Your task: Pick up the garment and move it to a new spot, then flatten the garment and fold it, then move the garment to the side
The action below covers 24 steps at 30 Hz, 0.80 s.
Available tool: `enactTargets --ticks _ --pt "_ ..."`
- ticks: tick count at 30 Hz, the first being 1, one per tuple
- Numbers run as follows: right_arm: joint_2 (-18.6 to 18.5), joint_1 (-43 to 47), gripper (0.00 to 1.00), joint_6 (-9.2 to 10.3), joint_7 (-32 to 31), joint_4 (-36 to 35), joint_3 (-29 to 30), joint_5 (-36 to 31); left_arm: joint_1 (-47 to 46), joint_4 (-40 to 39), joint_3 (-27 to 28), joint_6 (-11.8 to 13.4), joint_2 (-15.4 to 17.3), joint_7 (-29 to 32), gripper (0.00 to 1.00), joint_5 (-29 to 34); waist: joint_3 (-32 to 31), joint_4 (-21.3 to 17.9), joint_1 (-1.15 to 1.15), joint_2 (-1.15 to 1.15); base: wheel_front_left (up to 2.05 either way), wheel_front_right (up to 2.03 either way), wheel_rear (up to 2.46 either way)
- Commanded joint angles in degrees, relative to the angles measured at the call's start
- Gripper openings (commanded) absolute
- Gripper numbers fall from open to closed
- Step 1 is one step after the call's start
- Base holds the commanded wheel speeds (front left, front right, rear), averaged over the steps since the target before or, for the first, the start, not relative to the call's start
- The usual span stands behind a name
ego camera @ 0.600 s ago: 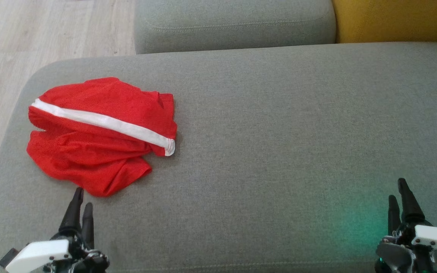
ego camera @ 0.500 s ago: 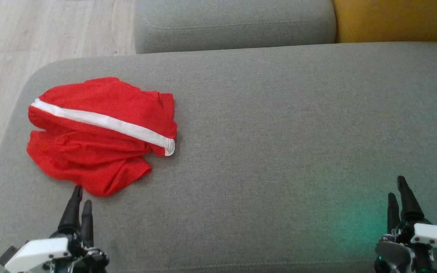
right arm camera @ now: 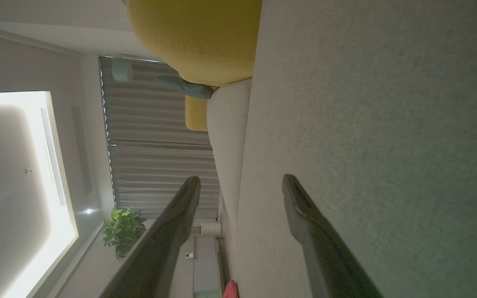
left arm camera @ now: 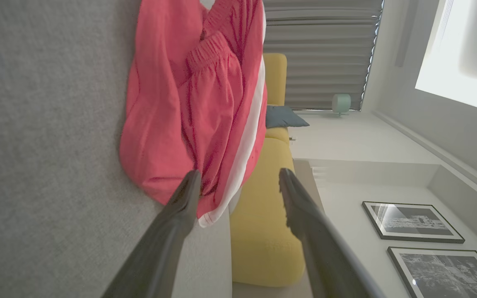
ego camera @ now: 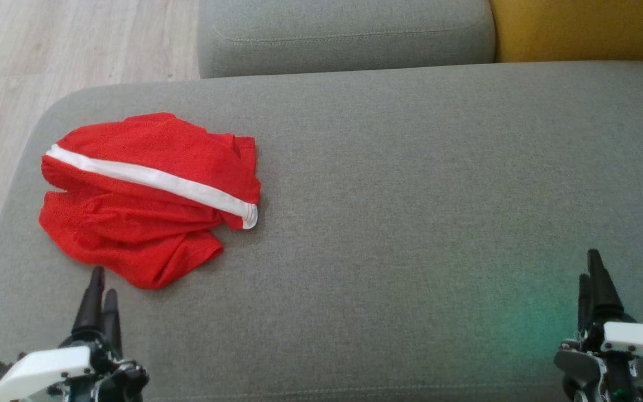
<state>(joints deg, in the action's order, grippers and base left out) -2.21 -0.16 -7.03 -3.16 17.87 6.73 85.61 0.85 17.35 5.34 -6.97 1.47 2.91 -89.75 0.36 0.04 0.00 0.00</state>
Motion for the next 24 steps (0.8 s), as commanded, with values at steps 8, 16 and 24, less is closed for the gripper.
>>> enactTargets --ticks 8,16,24 --pt "-0.3 -3.9 1.00 -0.12 1.9 -5.6 0.5 -10.1 -4.3 -4.1 3.1 0.1 0.7 -1.8 1.00 4.4 0.3 0.1 0.00 0.00 0.00 0.00 0.00" --pt "-0.3 -5.5 1.00 -0.14 3.3 -9.9 -0.4 -20.2 -5.6 -8.0 4.4 1.6 0.8 -3.1 1.00 8.9 0.7 0.3 0.00 0.00 0.00 0.00 0.00" --pt "-0.4 -6.4 1.00 -0.17 4.6 -13.5 -2.9 -31.1 -5.7 -12.9 2.5 2.7 0.8 -4.5 1.00 15.9 1.0 0.3 0.00 0.00 0.00 0.00 0.00"
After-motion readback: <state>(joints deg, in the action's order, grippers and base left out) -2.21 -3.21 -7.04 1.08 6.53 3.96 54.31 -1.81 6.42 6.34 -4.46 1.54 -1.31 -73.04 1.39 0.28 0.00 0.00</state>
